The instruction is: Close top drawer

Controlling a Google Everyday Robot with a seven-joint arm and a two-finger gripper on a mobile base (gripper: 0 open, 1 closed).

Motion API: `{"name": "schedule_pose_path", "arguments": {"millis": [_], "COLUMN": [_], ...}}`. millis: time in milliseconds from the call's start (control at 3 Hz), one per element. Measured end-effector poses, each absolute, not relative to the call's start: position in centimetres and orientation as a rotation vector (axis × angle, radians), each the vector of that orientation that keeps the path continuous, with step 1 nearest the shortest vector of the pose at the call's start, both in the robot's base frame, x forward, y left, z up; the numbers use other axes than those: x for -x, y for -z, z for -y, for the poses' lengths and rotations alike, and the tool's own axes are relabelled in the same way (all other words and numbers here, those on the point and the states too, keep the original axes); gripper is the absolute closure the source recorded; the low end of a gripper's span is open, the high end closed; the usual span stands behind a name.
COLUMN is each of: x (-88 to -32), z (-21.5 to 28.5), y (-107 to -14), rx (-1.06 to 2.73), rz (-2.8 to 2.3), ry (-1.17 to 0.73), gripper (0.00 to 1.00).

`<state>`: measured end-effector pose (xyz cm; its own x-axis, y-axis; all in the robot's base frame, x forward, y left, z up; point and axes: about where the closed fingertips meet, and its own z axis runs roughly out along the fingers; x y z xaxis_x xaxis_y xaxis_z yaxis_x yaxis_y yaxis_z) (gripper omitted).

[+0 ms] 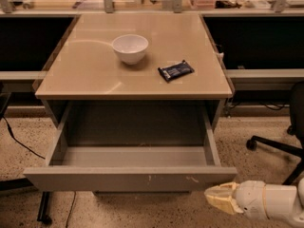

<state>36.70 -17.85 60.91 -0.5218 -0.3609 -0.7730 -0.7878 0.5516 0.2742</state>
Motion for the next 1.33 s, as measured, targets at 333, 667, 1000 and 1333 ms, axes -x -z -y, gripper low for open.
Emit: {"name": "schedule_pose_path", "arguments": {"millis": [333, 667, 1000, 1333], "x": [-40.9, -40.8, -44.2, -45.8], "z": [17.2, 17.1, 16.6, 16.2], "y": [-61.9, -61.9, -62.7, -63.0], "rx": [0.907, 0.907, 0.903, 0.901], "rz": [-2.049, -2.049, -2.026, -2.018], "ry": [-0.764, -0.764, -0.671, -0.622], "gripper": [1.00, 1.00, 1.00, 1.00]}}
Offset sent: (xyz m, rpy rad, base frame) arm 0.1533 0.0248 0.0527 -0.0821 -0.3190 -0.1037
